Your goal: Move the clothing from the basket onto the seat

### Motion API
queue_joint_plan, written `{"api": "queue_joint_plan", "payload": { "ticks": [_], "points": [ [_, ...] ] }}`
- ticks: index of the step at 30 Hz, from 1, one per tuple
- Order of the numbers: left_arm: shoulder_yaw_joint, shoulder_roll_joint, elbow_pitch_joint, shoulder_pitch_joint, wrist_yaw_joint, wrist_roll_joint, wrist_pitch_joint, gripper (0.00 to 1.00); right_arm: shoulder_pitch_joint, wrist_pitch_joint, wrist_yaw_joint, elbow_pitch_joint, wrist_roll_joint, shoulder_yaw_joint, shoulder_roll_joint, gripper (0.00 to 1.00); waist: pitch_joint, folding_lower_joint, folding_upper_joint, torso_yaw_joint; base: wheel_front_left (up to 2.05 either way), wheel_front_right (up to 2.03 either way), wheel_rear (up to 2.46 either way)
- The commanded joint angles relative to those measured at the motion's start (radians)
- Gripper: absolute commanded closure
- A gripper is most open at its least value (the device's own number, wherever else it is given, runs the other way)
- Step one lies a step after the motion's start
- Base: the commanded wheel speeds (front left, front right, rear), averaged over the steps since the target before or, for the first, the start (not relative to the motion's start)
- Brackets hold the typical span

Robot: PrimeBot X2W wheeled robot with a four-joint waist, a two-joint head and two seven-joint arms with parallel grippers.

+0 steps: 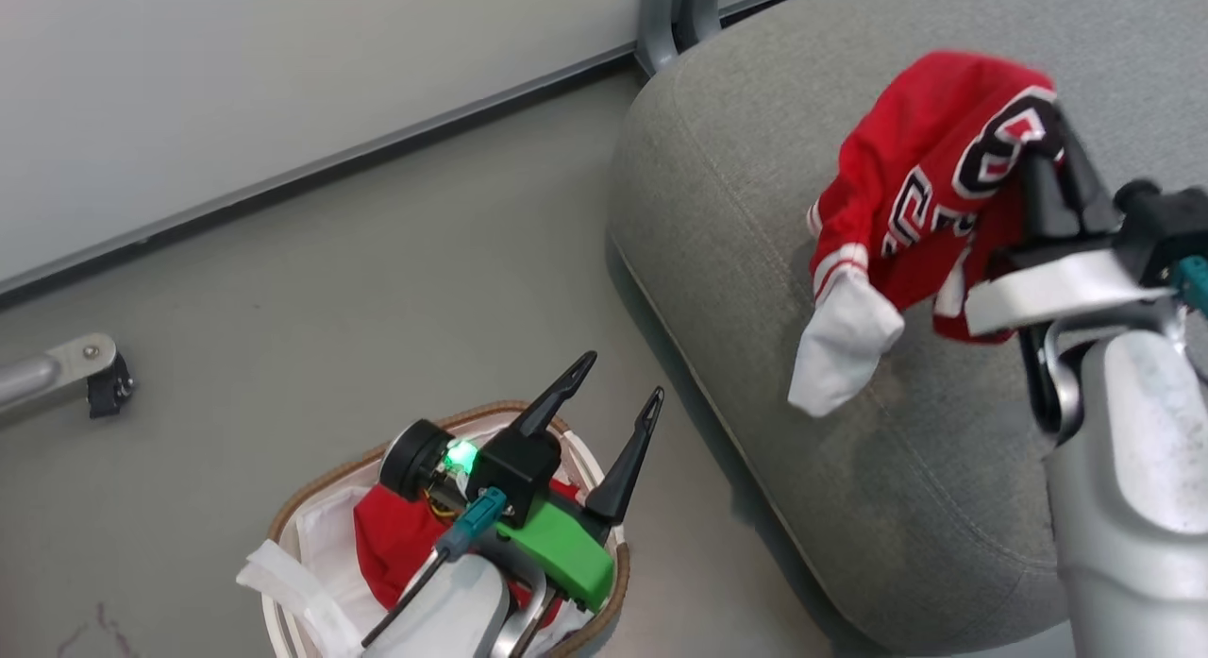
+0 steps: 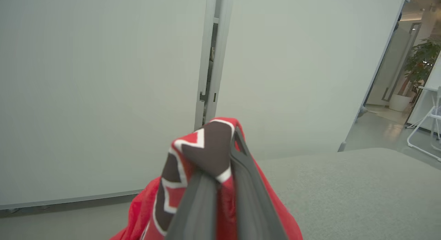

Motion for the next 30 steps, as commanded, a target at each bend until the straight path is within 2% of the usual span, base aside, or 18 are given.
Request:
{"api": "queue_joint_plan", "payload": {
  "ticks": [1,4,9,15,17,22,30],
  "points": [
    [0.001,0.013,-0.011,-0.028,-0.003,0.010,-0.001,0.00,-0.045,-0.002,-0.001,-0.008,-0.024,-0.024,-0.003,1.00,0.076,0.0000,-0.0001,0.047,0.00,0.00,0.00],
    [-0.007,0.023,-0.037,-0.063,-0.003,0.025,-0.001,0.00,-0.153,-0.002,-0.001,-0.006,-0.086,-0.100,-0.006,1.00,0.162,0.0000,-0.0001,0.086,0.00,0.00,0.00],
    [-0.028,0.043,-0.090,-0.130,-0.003,0.052,-0.001,0.00,-0.324,-0.002,-0.001,0.017,-0.139,-0.205,-0.093,1.00,0.311,0.0000,-0.0001,0.150,0.00,0.00,0.00],
    [-0.018,0.072,-0.147,-0.189,-0.003,0.075,-0.001,0.00,-0.497,-0.002,-0.001,0.096,-0.150,-0.320,-0.189,1.00,0.457,0.0000,-0.0001,0.180,0.00,0.00,0.00],
    [-0.011,0.084,-0.161,-0.201,-0.003,0.085,-0.001,0.00,-0.530,-0.002,-0.001,0.116,-0.161,-0.346,-0.203,1.00,0.491,0.0000,-0.0001,0.184,0.00,0.00,0.00],
    [0.007,0.096,-0.195,-0.218,0.006,0.110,-0.001,0.00,-0.550,-0.002,-0.001,0.157,-0.177,-0.395,-0.214,1.00,0.550,0.0000,-0.0001,0.187,0.00,0.00,0.00],
    [0.024,0.109,-0.202,-0.191,0.012,0.120,-0.001,0.00,-0.449,-0.002,-0.001,0.203,-0.200,-0.427,-0.172,1.00,0.576,0.0000,-0.0001,0.176,0.00,0.00,0.00]
  ]
}}
